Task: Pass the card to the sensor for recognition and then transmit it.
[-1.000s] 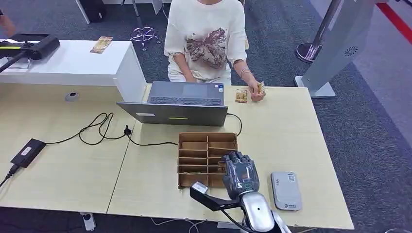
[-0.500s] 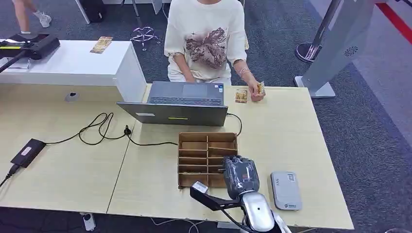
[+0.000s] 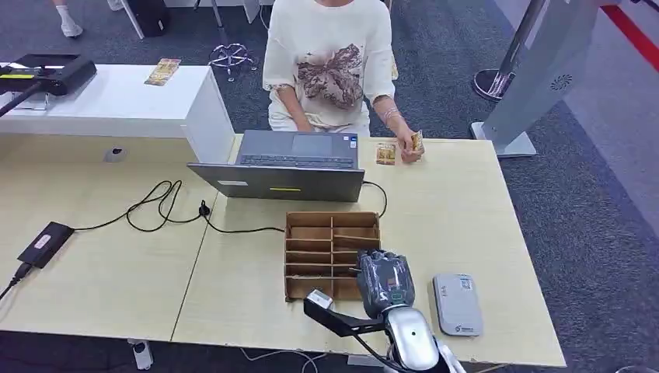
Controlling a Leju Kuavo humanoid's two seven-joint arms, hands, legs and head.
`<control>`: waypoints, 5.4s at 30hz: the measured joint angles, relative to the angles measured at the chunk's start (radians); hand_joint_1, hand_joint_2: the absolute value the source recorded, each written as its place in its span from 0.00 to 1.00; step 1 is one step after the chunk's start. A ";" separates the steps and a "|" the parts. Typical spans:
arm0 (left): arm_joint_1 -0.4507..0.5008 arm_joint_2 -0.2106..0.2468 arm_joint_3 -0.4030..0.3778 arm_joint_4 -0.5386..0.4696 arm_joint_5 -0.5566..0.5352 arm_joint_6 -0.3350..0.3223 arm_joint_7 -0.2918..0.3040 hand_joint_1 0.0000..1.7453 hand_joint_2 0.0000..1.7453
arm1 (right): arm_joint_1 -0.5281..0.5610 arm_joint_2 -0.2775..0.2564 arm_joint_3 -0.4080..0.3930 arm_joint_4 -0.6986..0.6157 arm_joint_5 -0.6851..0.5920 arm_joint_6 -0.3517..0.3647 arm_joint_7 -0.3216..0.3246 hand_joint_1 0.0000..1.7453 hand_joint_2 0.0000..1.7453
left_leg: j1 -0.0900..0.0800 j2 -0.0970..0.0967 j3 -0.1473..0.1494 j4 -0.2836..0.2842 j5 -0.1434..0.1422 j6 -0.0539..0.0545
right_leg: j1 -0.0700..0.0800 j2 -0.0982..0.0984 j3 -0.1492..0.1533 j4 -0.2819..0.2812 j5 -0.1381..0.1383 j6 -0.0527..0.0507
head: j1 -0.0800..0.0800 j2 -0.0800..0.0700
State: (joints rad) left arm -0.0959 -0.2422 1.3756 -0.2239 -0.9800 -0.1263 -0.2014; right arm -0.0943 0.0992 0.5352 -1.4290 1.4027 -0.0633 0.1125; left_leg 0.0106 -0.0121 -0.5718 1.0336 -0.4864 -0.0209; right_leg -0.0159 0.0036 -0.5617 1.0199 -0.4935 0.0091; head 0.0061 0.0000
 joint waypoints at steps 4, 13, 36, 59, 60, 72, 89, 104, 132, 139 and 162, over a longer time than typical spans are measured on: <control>0.000 0.000 0.000 0.000 0.000 0.000 0.000 0.00 0.00 | 0.000 0.000 0.000 0.000 0.000 0.000 0.000 0.81 1.00 | 0.000 0.000 0.000 0.000 0.000 0.000 | 0.000 0.000 0.000 0.000 0.000 0.000 | 0.000 0.000; 0.000 0.000 0.000 0.000 0.000 0.001 0.000 0.00 0.00 | 0.003 -0.002 -0.002 -0.026 -0.085 0.005 -0.058 0.96 1.00 | 0.000 0.000 0.000 0.000 0.000 0.000 | 0.000 0.000 0.000 0.000 0.000 0.000 | 0.000 0.000; 0.001 0.003 0.000 0.000 0.005 -0.001 0.000 0.00 0.00 | 0.040 -0.114 -0.040 -0.202 -0.381 0.027 -0.181 0.97 1.00 | 0.000 0.000 0.000 0.000 0.000 0.000 | 0.000 0.000 -0.001 0.000 0.001 0.001 | 0.000 0.000; 0.002 0.011 -0.002 0.000 -0.013 -0.013 0.000 0.00 0.00 | -0.019 -0.197 -0.084 -0.291 -0.671 0.078 -0.307 1.00 1.00 | 0.000 0.000 0.000 0.000 0.001 0.001 | 0.000 0.000 0.000 0.000 0.003 0.000 | 0.000 0.000; 0.002 0.011 -0.003 0.000 -0.015 -0.013 0.000 0.00 0.00 | -0.032 -0.198 -0.083 -0.291 -0.671 0.079 -0.307 1.00 1.00 | 0.000 0.000 0.000 0.000 0.002 0.000 | 0.000 0.000 -0.001 0.000 0.003 0.000 | 0.000 0.000; 0.002 0.011 -0.007 0.000 -0.028 -0.016 -0.003 0.00 0.00 | -0.177 -0.198 -0.053 -0.266 -0.711 0.095 -0.304 1.00 1.00 | 0.000 0.000 -0.001 0.000 0.004 0.000 | 0.000 0.000 -0.001 0.000 0.004 0.000 | 0.000 0.000; 0.001 0.017 -0.037 0.000 -0.063 -0.029 0.002 0.00 0.00 | -0.487 -0.104 0.005 -0.114 -0.722 0.103 -0.245 1.00 1.00 | 0.000 0.000 -0.002 0.000 0.007 -0.001 | 0.000 0.000 -0.003 0.002 0.007 0.000 | 0.000 0.000; 0.000 0.021 -0.079 0.000 -0.100 -0.042 0.010 0.00 0.00 | -0.713 0.011 0.018 0.173 -0.629 0.094 -0.184 1.00 1.00 | 0.000 0.000 -0.004 0.000 0.008 -0.002 | 0.000 0.001 -0.005 0.003 0.009 -0.002 | -0.001 0.000; -0.001 0.035 -0.135 0.000 -0.150 -0.058 0.024 0.00 0.00 | -1.080 0.092 -0.064 0.888 -0.482 0.051 -0.131 1.00 1.00 | 0.000 0.000 -0.007 0.000 0.013 -0.002 | 0.000 0.000 -0.008 0.003 0.013 -0.002 | 0.000 0.000; -0.001 0.035 -0.136 0.000 -0.151 -0.057 0.030 0.00 0.00 | -1.080 0.092 -0.094 0.921 -0.461 0.039 -0.134 1.00 1.00 | 0.000 0.000 -0.007 0.000 0.013 -0.002 | 0.000 0.000 -0.008 0.003 0.013 -0.002 | 0.000 0.000; -0.001 0.034 -0.136 0.000 -0.146 -0.056 0.030 0.00 0.00 | -1.073 0.092 -0.185 0.918 -0.395 -0.009 -0.137 0.00 1.00 | 0.000 0.000 -0.007 0.000 0.013 -0.002 | 0.000 0.000 -0.009 0.003 0.013 -0.002 | 0.000 0.000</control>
State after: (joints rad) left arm -0.0968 -0.2083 1.2398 -0.2239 -1.1265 -0.1823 -0.1713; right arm -1.1674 0.1907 0.3502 -0.5108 1.0078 -0.0721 -0.0248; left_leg 0.0109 -0.0120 -0.5784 1.0339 -0.4736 -0.0228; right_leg -0.0158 0.0040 -0.5702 1.0229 -0.4810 0.0069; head 0.0065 -0.0004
